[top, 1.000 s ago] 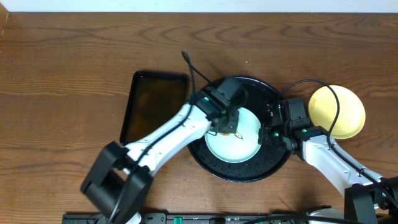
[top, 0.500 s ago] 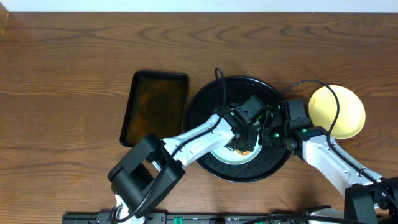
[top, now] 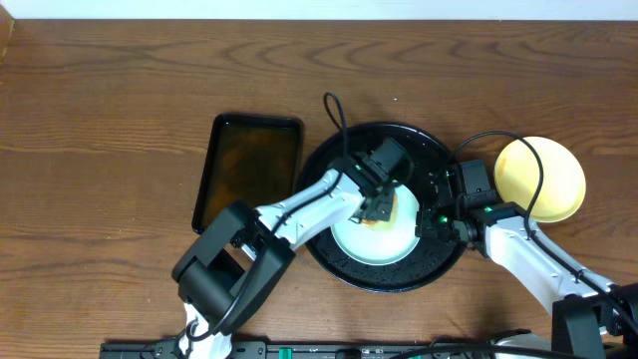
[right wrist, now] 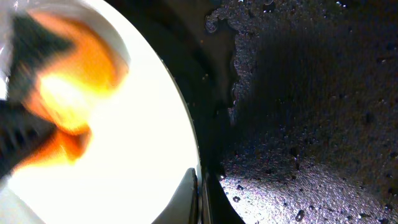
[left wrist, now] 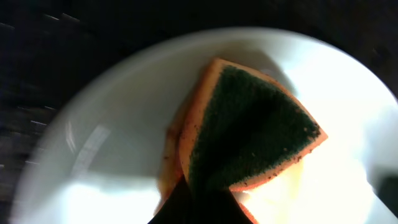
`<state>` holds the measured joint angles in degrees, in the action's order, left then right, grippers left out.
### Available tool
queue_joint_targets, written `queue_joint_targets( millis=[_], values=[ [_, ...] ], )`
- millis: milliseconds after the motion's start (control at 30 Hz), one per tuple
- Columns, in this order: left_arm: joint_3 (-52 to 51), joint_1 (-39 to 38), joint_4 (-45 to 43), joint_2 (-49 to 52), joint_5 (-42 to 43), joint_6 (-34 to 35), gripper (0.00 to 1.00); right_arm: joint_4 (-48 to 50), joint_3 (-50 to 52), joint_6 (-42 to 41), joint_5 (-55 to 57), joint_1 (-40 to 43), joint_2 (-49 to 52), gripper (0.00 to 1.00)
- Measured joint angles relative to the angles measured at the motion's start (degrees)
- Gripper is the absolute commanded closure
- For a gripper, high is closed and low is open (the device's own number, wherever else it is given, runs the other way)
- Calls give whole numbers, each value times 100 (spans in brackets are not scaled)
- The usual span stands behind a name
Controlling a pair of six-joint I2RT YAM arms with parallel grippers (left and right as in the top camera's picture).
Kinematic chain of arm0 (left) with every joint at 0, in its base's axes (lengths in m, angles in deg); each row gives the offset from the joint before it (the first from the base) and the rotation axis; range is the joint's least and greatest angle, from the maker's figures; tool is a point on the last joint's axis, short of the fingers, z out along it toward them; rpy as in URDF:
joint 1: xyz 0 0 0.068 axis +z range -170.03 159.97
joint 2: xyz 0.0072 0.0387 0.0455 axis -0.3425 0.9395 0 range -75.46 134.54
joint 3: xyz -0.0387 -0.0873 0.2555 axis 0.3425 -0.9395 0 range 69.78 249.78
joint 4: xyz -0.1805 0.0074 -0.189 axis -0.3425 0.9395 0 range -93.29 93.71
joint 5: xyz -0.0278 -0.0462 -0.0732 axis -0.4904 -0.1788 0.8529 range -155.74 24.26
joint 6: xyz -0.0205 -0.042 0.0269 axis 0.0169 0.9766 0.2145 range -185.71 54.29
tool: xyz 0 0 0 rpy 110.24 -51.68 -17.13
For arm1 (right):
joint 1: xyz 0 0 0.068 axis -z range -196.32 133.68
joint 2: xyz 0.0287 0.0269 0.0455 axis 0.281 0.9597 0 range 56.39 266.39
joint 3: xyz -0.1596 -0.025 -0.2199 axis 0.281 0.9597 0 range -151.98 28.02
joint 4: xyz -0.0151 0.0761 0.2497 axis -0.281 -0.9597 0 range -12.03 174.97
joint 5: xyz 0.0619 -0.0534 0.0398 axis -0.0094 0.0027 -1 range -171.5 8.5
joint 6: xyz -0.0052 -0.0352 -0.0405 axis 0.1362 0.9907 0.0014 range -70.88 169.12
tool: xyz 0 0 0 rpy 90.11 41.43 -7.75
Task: Clean dirty plates on tray and stack at the side
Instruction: 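Scrub the last green plate with the sponge while right gripper holds it, then return the sponge with the left gripper to the black rectangular tray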
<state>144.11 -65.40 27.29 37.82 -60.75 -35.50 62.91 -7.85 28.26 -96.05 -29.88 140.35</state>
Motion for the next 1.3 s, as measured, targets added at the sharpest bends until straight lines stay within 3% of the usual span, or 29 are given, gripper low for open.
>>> queue_joint_targets(
  millis=[300, 467, 667, 1000, 1300],
  values=[
    [-4, 369, 619, -225, -361, -20, 93, -20, 0, -2, 98, -2, 0, 97],
    [-17, 391, 1095, -1043, -518, -50, 93, 122, 0, -4, 313, -2, 0, 90],
    [-17, 802, 1377, -1816, -717, -68, 92, 153, 0, -20, 411, -2, 0, 89],
    [-17, 2470, 1329, -1606, -750, -664, 92, 153, 0, -20, 415, -2, 0, 90],
    [-50, 3451, 1329, -634, -295, -1298, 89, 153, 0, -20, 415, -2, 0, 90]
  ],
)
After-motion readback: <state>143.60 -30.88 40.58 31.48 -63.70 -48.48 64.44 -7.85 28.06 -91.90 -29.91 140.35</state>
